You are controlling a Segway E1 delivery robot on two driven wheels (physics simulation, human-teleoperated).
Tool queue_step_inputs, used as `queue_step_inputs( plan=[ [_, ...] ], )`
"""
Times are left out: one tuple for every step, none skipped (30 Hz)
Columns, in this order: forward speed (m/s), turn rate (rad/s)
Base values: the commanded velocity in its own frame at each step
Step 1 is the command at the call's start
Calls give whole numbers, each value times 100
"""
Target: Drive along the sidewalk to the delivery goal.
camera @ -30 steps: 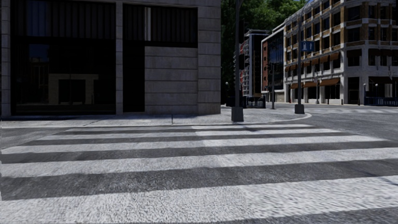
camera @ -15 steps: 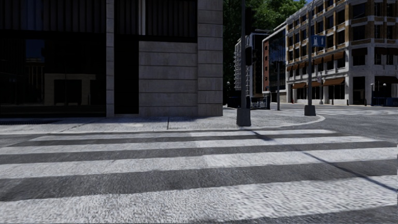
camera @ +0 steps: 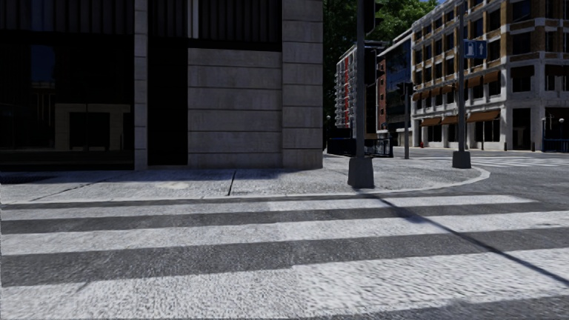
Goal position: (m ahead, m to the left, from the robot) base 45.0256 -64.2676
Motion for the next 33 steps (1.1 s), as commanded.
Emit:
queue_step_inputs(
  plan=[
    [200,-15],
    [200,-14],
    [200,-14],
    [200,-12],
    [200,-9],
    [200,-5],
    [200,-5],
    [200,-2],
    [200,0],
    [200,0],
    [200,0],
    [200,0],
    [200,0],
    [200,0],
    [200,0],
    [200,0],
    [200,0],
    [200,0],
    [200,0],
    [200,0],
    [198,0],
    [198,0],
    [190,0],
    [181,-2],
    [171,-3],
    [171,-3],
    [165,-5],
    [161,-8],
    [159,-9],
    [159,-9],
    [158,-9],
    [157,-9],
    [157,-9]
  ],
)
